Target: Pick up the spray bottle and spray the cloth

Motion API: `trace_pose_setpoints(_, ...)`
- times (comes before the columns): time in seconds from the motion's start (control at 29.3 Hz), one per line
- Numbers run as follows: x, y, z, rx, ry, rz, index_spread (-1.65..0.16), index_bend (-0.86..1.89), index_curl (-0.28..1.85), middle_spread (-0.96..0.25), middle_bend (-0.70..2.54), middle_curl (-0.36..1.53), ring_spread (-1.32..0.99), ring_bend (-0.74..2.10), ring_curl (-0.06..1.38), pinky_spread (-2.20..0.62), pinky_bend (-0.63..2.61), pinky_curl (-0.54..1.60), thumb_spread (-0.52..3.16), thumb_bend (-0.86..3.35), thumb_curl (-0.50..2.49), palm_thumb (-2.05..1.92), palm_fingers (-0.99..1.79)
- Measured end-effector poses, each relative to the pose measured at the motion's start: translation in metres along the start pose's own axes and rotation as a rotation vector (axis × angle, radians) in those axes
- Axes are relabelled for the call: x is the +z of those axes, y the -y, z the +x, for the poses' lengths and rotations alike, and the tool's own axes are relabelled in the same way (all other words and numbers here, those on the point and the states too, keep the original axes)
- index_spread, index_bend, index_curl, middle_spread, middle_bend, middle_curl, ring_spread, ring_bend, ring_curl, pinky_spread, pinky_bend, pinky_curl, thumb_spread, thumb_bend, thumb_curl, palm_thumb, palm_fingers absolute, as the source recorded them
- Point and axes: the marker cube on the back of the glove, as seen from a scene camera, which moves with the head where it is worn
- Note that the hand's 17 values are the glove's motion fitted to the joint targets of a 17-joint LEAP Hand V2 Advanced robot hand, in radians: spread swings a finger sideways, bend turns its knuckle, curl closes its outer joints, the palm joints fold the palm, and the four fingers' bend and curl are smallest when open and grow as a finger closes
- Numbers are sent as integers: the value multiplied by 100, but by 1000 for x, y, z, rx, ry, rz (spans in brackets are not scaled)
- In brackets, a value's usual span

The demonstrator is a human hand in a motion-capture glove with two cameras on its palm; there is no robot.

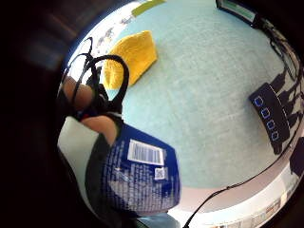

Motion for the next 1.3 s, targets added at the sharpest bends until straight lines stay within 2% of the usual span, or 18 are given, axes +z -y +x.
trace_pose_setpoints(0.85,5,1,-10,-27,12,-1,-23,14,38,-9,34,51,-6,51,41,7,34,38,57,-3,71,99,115)
trace_pose_setpoints(1.09,14,2,-37,-125,50,3,-23,14,39,-9,34,51,-6,52,41,7,34,38,57,-3,72,99,115)
trace_pose_setpoints(1.3,44,5,-96,-314,201,85,-23,14,39,-9,34,51,-6,51,41,6,34,37,57,-3,72,99,114)
